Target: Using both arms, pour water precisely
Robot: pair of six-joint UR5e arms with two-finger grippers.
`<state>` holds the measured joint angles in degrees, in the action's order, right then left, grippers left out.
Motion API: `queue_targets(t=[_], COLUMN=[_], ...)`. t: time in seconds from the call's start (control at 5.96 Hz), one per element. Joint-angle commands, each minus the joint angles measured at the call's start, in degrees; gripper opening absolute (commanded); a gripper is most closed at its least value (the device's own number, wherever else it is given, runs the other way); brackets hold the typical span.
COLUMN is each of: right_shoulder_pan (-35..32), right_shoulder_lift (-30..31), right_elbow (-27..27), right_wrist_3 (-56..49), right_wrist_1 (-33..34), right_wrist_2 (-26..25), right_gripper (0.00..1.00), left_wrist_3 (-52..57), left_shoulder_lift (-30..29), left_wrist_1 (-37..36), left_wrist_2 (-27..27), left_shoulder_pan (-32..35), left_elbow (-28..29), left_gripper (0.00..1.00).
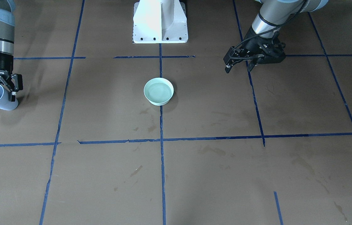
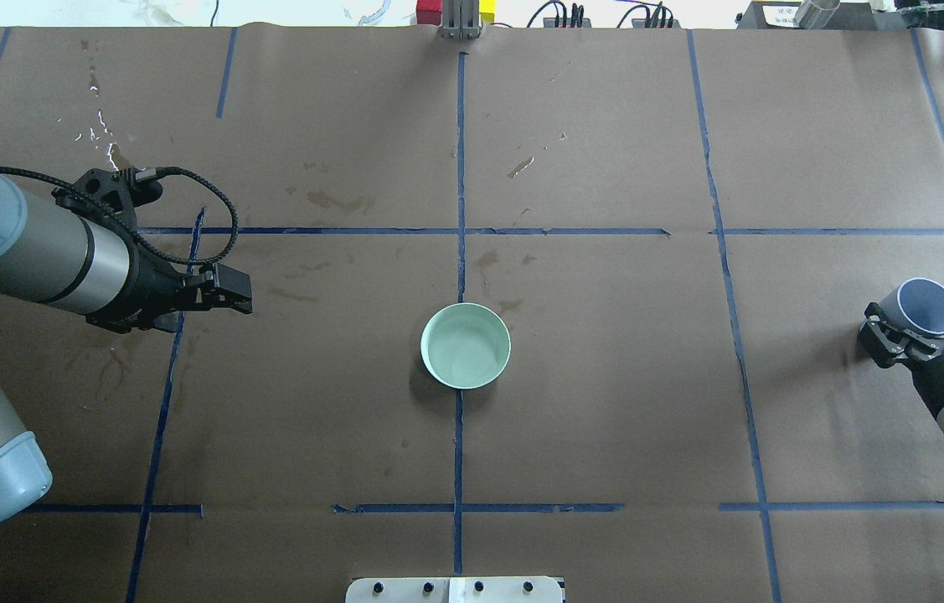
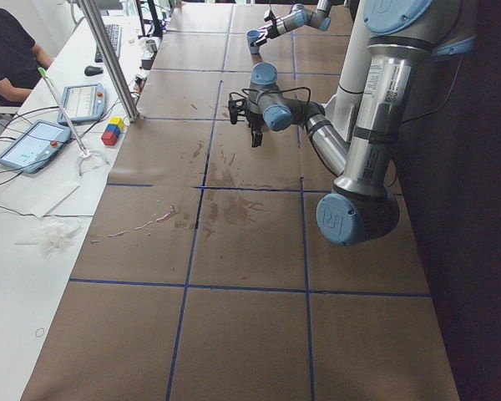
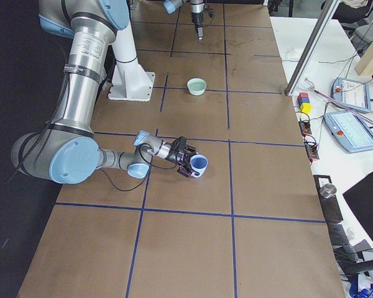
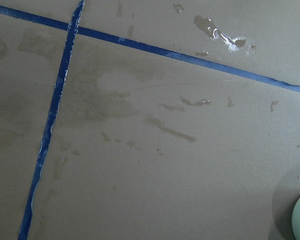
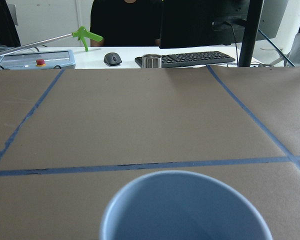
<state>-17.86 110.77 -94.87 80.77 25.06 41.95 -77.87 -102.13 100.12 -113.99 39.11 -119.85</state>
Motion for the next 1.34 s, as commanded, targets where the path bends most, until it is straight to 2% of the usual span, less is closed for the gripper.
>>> queue_targets(t=[0.0, 0.5, 0.84, 1.18], right_shoulder_pan=[-0.16, -0.25, -0.33, -0.60], right_shoulder_lift=[0.59, 4.19, 7.95, 11.91], right_elbow=[-1.27, -1.98, -5.49, -9.08], right_wrist_3=[-0.26, -2.09, -2.19, -5.62], right_wrist_1=[-0.01, -5.62, -5.98, -5.98], right_wrist_2=[4.08, 10.76, 17.00, 26.21], right_gripper=[1.00, 1.00, 1.00, 1.00], left_wrist_3=[0.00, -0.09, -0.87, -0.88], left_shoulder_lift=[0.00, -0.09, -0.09, 0.00], left_wrist_1=[-0.02, -0.72, -0.72, -0.72], left_wrist_2=[0.00, 0.00, 0.00, 0.00], left_shoulder_pan=[0.00, 0.00, 0.00, -0.09], left_elbow=[-0.03, -0.30, -0.47, -0.47], left_gripper=[1.00, 1.00, 1.00, 1.00])
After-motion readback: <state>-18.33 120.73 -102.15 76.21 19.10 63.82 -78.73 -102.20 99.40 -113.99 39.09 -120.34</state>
